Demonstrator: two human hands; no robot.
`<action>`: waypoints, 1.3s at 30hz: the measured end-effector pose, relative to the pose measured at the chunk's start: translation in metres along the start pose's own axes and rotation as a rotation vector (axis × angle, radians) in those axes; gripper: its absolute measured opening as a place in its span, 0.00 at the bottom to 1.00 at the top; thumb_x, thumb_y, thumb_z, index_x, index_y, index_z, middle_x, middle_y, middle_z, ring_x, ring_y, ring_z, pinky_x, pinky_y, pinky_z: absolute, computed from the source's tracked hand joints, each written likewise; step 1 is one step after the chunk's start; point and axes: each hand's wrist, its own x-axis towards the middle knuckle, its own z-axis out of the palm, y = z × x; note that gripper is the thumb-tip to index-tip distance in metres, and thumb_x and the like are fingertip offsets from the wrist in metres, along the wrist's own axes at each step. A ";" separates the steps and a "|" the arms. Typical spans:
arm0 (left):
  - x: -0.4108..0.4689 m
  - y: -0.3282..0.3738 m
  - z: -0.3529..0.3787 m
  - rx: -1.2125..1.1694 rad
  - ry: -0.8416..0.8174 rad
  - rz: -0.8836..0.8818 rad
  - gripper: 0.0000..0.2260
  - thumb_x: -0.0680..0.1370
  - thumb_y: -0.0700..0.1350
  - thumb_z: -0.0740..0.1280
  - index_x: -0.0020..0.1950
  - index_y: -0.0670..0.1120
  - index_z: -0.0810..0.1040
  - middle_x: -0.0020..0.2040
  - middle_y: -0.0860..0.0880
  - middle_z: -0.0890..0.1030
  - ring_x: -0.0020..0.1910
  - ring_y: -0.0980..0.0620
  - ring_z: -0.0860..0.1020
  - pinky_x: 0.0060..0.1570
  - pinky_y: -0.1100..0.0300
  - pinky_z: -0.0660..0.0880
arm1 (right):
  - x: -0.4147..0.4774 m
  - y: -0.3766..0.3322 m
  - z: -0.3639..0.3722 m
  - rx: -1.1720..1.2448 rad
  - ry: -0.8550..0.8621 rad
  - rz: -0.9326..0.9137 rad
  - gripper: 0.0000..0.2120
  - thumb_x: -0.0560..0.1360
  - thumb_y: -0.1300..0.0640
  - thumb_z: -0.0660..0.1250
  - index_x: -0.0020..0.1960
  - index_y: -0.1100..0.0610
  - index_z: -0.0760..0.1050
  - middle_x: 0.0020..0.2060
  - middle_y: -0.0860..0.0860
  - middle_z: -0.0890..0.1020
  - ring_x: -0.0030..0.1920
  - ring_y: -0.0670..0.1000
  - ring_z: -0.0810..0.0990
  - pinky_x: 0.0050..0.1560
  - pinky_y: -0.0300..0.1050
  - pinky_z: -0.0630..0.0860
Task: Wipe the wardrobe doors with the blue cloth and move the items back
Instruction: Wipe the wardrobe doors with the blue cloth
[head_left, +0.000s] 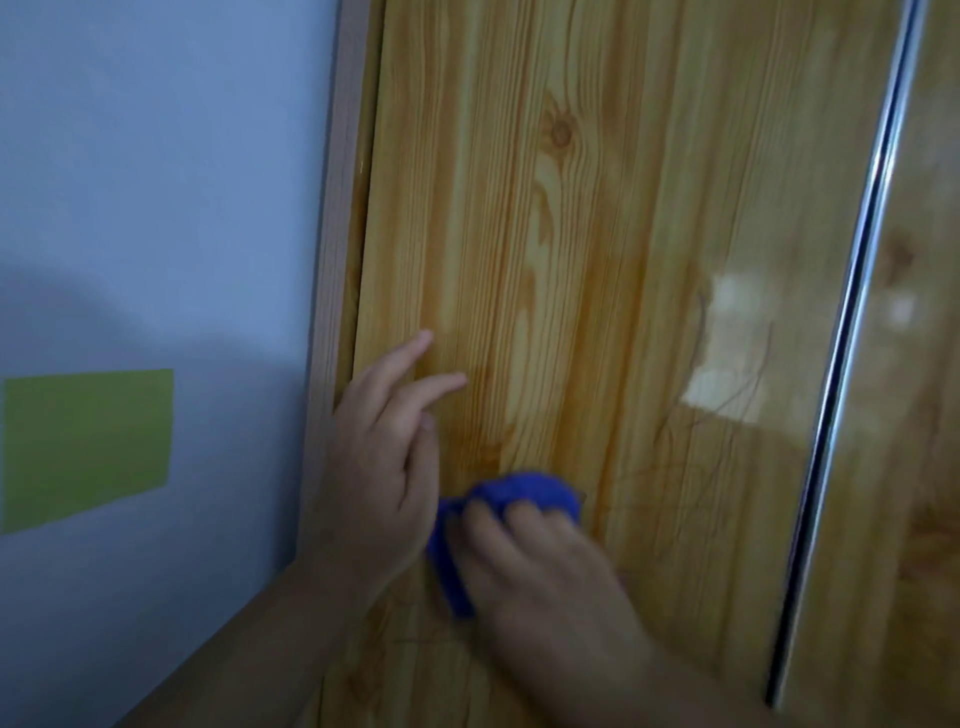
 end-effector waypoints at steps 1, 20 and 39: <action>-0.001 0.001 -0.001 -0.003 -0.018 -0.009 0.16 0.85 0.41 0.56 0.68 0.52 0.77 0.76 0.59 0.68 0.77 0.59 0.65 0.76 0.69 0.59 | -0.012 -0.013 0.010 0.008 -0.057 -0.058 0.17 0.76 0.57 0.60 0.56 0.54 0.85 0.52 0.51 0.85 0.42 0.52 0.82 0.41 0.48 0.80; 0.011 0.043 0.018 0.155 -0.164 0.120 0.18 0.81 0.40 0.60 0.68 0.52 0.79 0.72 0.51 0.75 0.74 0.50 0.71 0.69 0.45 0.70 | 0.053 0.203 -0.133 -0.213 0.270 0.241 0.15 0.79 0.61 0.66 0.66 0.58 0.80 0.59 0.61 0.79 0.56 0.67 0.76 0.52 0.62 0.77; 0.004 0.053 0.020 0.102 -0.167 0.100 0.17 0.80 0.36 0.62 0.67 0.46 0.81 0.71 0.48 0.78 0.73 0.47 0.73 0.69 0.39 0.71 | -0.094 -0.005 0.007 -0.038 -0.115 -0.057 0.13 0.79 0.57 0.61 0.54 0.45 0.83 0.48 0.43 0.85 0.37 0.44 0.80 0.37 0.39 0.79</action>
